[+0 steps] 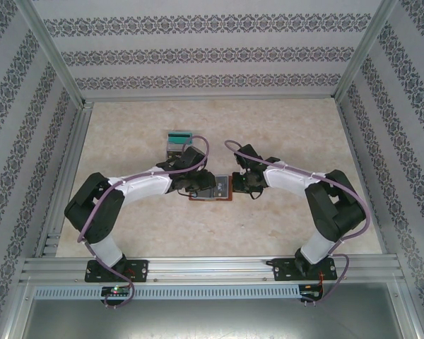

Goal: Take the credit cards out of the card holder

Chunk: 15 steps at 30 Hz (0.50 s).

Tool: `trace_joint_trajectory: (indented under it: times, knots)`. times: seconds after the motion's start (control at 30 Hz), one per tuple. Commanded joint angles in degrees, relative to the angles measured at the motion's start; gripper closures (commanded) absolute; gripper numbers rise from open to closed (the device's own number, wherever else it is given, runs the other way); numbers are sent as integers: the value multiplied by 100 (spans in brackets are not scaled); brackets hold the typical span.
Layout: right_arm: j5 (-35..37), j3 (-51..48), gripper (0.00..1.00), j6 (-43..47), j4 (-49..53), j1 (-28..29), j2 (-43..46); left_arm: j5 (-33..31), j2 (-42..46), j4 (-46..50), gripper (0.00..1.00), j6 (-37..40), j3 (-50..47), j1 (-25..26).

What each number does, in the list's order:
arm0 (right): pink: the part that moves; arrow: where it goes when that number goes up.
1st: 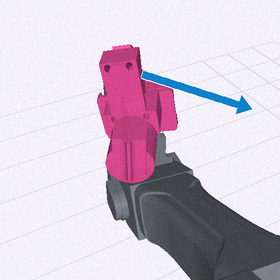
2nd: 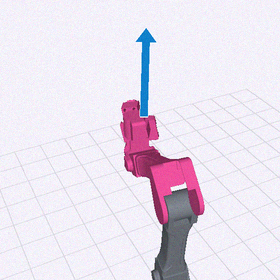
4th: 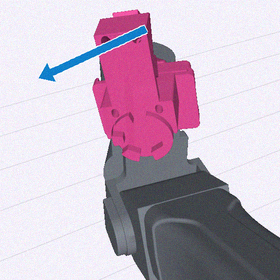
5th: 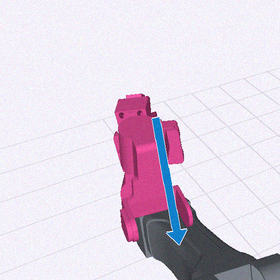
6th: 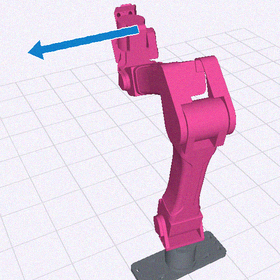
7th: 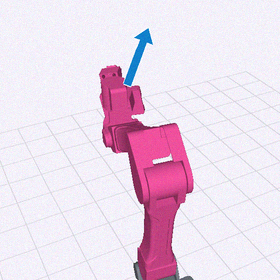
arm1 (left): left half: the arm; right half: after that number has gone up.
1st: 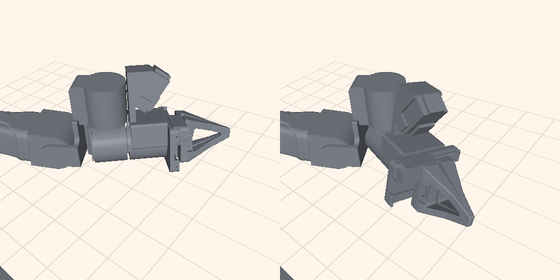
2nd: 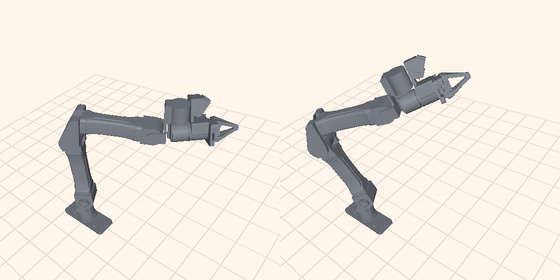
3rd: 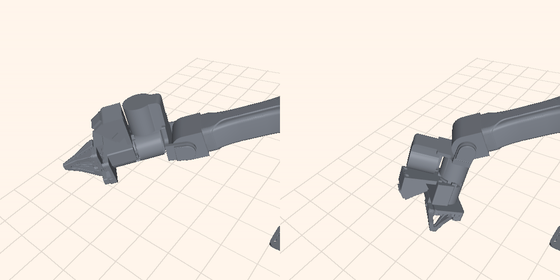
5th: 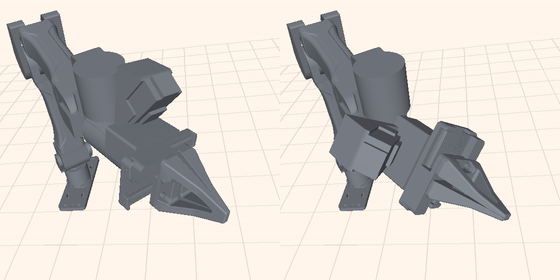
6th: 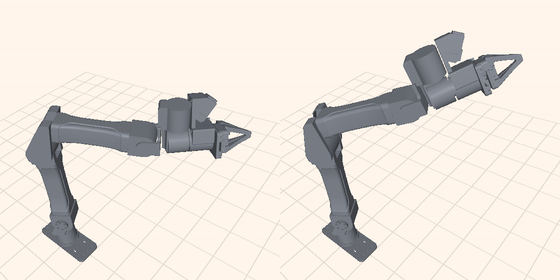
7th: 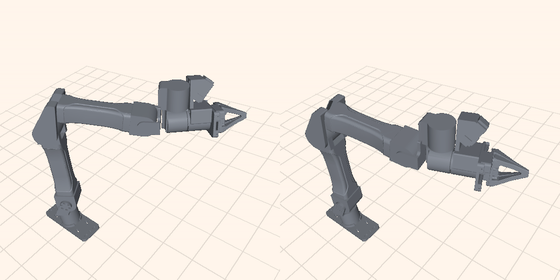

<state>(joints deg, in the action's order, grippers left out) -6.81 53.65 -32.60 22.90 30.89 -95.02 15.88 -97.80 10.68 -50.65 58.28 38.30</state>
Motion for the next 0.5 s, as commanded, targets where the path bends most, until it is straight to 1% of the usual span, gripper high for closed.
trace_joint_trajectory:
  times: [0.0, 0.07, 0.17, 0.27, 0.33, 0.47]
  knots:
    - [445, 150, 80, 104, 309, -14, 297, -21, -46, -88, 69, -95, 124, 46]
    - [560, 196, 78, 135, 431, -8, 485, -70, -29, -30, 69, -65, 137, 45]
    - [645, 326, 70, 184, 606, 58, 683, -129, -13, 38, 69, -11, 149, 46]
    - [676, 516, 68, 195, 756, 212, 715, -186, 5, 82, 69, 17, 143, 37]
    - [741, 671, 65, 178, 825, 348, 688, -253, 48, 107, 69, 9, 118, 37]
    - [659, 903, 65, 97, 817, 545, 522, -355, 150, 154, 69, 6, 70, 6]
